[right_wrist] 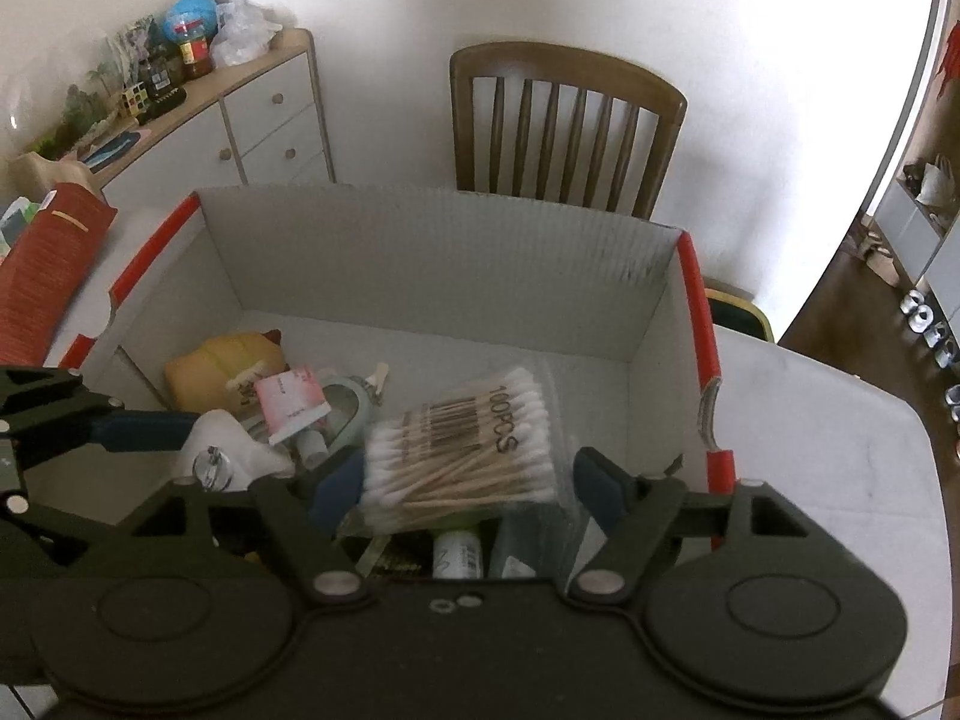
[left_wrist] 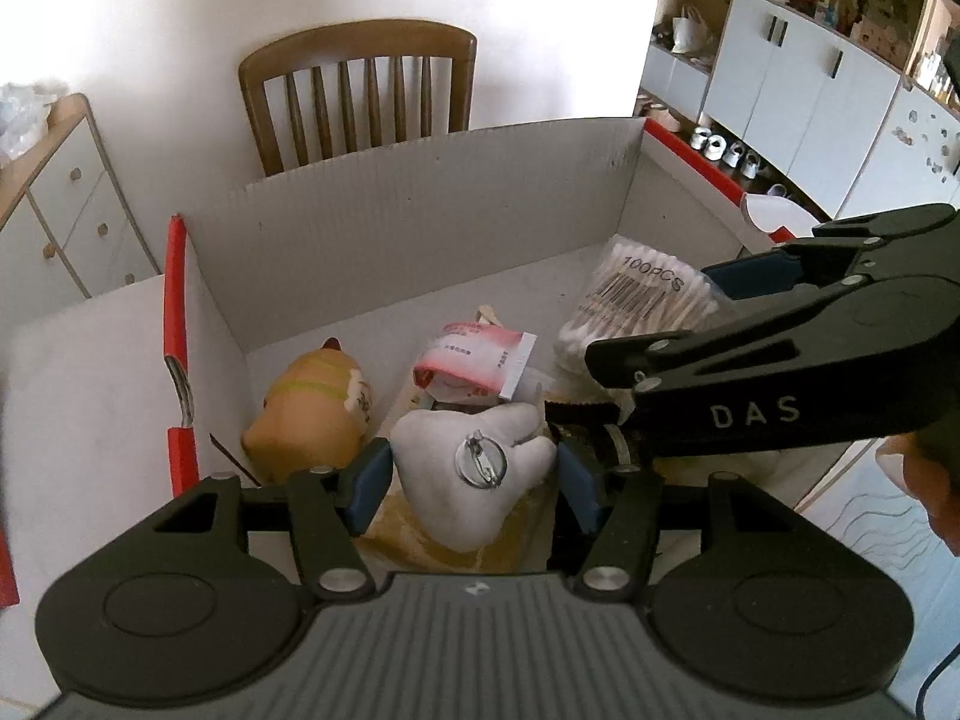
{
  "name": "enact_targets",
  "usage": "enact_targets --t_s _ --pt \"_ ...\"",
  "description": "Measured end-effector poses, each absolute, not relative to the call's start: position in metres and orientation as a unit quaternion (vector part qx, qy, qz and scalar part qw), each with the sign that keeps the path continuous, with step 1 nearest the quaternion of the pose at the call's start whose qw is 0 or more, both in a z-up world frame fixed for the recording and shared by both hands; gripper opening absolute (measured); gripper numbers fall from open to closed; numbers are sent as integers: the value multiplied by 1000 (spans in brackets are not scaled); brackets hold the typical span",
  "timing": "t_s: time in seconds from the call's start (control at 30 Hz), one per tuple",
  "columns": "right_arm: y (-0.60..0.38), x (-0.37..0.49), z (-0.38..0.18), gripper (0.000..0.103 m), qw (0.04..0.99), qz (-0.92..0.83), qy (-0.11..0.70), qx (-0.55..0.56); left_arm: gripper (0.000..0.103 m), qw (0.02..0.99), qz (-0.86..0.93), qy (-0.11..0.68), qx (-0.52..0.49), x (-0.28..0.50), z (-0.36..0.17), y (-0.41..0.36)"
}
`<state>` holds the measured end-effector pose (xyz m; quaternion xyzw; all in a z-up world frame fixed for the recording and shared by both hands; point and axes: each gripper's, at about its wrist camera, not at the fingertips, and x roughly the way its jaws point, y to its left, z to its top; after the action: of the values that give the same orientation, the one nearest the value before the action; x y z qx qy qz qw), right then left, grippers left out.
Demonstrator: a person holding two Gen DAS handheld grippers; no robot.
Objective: Organize objects
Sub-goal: 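Lower the plush and swab bag into the box and open both grippers, then withdraw both grippers from the box back over the mat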
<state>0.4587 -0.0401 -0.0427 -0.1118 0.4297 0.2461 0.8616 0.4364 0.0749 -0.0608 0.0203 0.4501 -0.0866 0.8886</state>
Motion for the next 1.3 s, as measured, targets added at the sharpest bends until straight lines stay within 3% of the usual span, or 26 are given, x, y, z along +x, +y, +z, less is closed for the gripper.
enact_targets --t_s 0.17,0.5,1.3 --pt "-46 454 -35 81 866 248 423 -102 68 891 -85 445 9 433 -58 72" --pt "-60 436 -10 82 873 258 404 -91 73 896 -82 437 -9 421 -46 72" --pt "-110 335 62 86 882 306 346 -93 73 924 -115 365 -19 336 26 61"
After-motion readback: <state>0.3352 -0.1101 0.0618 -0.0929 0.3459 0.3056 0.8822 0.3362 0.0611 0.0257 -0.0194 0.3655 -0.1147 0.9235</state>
